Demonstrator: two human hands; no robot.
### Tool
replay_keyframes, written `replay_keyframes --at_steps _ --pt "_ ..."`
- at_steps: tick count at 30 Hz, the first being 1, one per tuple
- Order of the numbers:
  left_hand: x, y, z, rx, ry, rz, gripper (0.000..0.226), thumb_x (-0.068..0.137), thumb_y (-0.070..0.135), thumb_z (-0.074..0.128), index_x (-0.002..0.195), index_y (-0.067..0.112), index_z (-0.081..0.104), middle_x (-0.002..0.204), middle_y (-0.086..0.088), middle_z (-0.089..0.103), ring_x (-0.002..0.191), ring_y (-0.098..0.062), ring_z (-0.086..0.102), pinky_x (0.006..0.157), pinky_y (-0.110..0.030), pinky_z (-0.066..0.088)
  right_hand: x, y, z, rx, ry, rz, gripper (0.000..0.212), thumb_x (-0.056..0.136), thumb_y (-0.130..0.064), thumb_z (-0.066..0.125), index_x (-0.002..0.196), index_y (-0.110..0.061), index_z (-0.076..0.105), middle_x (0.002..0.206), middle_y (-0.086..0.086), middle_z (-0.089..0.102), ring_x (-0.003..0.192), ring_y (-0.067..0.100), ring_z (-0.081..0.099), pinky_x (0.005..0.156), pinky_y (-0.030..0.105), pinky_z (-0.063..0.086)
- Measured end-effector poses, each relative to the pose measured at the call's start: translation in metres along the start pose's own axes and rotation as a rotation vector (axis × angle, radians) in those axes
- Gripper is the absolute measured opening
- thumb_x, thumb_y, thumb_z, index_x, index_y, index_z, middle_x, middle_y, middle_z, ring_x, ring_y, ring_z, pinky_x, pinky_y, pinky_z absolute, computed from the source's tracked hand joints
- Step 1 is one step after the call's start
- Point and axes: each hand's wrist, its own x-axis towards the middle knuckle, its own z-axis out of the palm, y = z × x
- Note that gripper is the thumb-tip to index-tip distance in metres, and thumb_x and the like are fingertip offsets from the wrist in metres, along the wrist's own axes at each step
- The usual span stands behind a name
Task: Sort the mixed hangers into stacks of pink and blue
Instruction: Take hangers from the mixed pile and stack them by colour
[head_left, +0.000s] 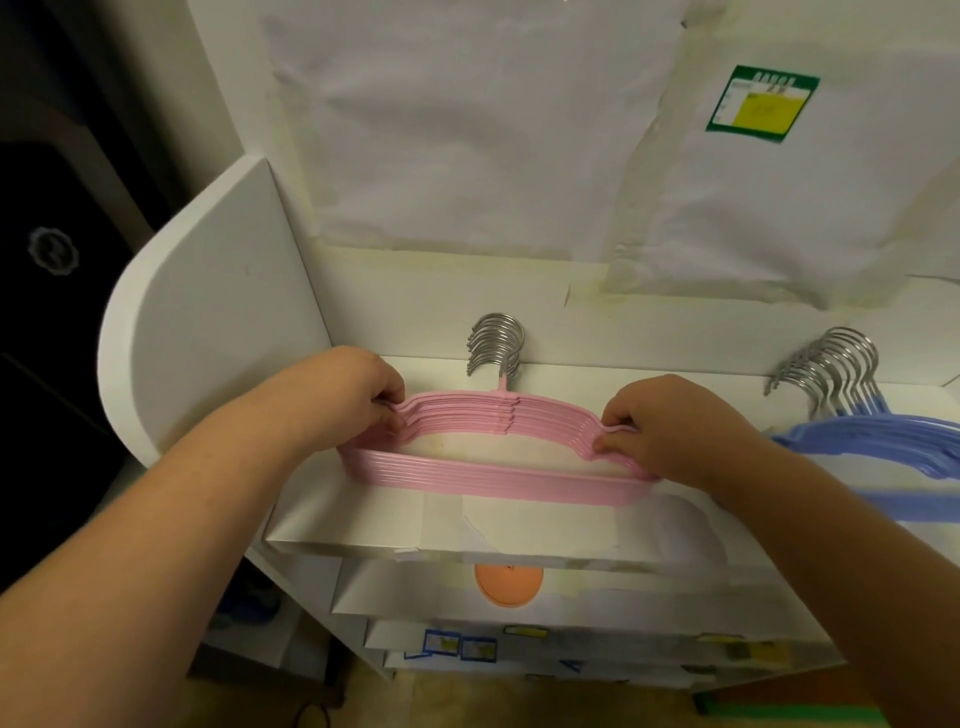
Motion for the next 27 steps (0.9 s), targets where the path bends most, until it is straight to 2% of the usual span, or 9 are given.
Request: replay_keyframes --at_steps 5,8,13,18,22,27 --pt "0.003 0.001 -0.004 0.015 -0.069 -0.022 0.009 0.081 0.032 0.069 0.089 0.031 0.066 0.076 0.01 0.059 0.076 -0.015 0.056 0.062 -0.024 0.037 0.0 0.0 -0.001 -0.013 0.001 -0.016 0.035 0.089 -0.055 0.055 0.104 -0.028 0.072 0.093 -0.008 0.068 0.084 0.013 0.058 0.073 0.025 0.039" --pt "0.002 -0.001 -0.004 0.144 -0.075 -0.05 0.006 0.079 0.024 0.065 0.076 0.026 0.06 0.063 0.012 0.051 0.065 -0.013 0.05 0.051 -0.024 0.03 0.0 0.002 0.0 0.017 -0.003 -0.002 0.035 0.088 -0.056 0.056 0.106 -0.031 0.072 0.094 -0.009 0.07 0.083 0.012 0.057 0.073 0.025 0.04" --pt "0.0 -0.002 0.003 0.157 -0.027 -0.096 0.028 0.083 0.023 0.056 0.058 0.029 0.045 0.06 0.011 0.048 0.07 -0.021 0.053 0.059 -0.027 0.035 0.001 0.003 0.002 -0.01 0.001 -0.001 0.032 0.089 -0.053 0.056 0.105 -0.03 0.072 0.09 -0.008 0.069 0.079 0.012 0.055 0.072 0.023 0.036" --pt "0.0 -0.002 0.009 0.16 -0.027 -0.1 0.021 0.081 0.017 0.055 0.065 0.027 0.048 0.062 0.01 0.045 0.072 -0.021 0.05 0.061 -0.027 0.036 0.001 0.003 0.0 -0.021 -0.028 -0.008 0.034 0.09 -0.053 0.055 0.108 -0.029 0.071 0.09 -0.01 0.067 0.079 0.011 0.054 0.073 0.022 0.036" --pt "0.0 -0.002 0.011 0.1 -0.059 -0.116 0.011 0.082 0.017 0.056 0.075 0.026 0.058 0.068 0.007 0.053 0.076 -0.021 0.056 0.064 -0.028 0.04 0.002 0.001 -0.002 -0.023 -0.047 -0.02 0.034 0.088 -0.052 0.058 0.105 -0.027 0.072 0.087 -0.01 0.065 0.077 0.011 0.051 0.071 0.023 0.036" --pt "-0.006 -0.01 0.022 -0.074 0.016 -0.136 0.008 0.082 0.027 0.061 0.084 0.023 0.067 0.08 0.002 0.067 0.079 -0.021 0.061 0.069 -0.032 0.049 -0.005 -0.001 0.005 0.058 -0.028 0.005 0.019 0.09 -0.04 0.056 0.092 -0.027 0.069 0.072 -0.011 0.056 0.071 0.013 0.054 0.059 0.02 0.033"
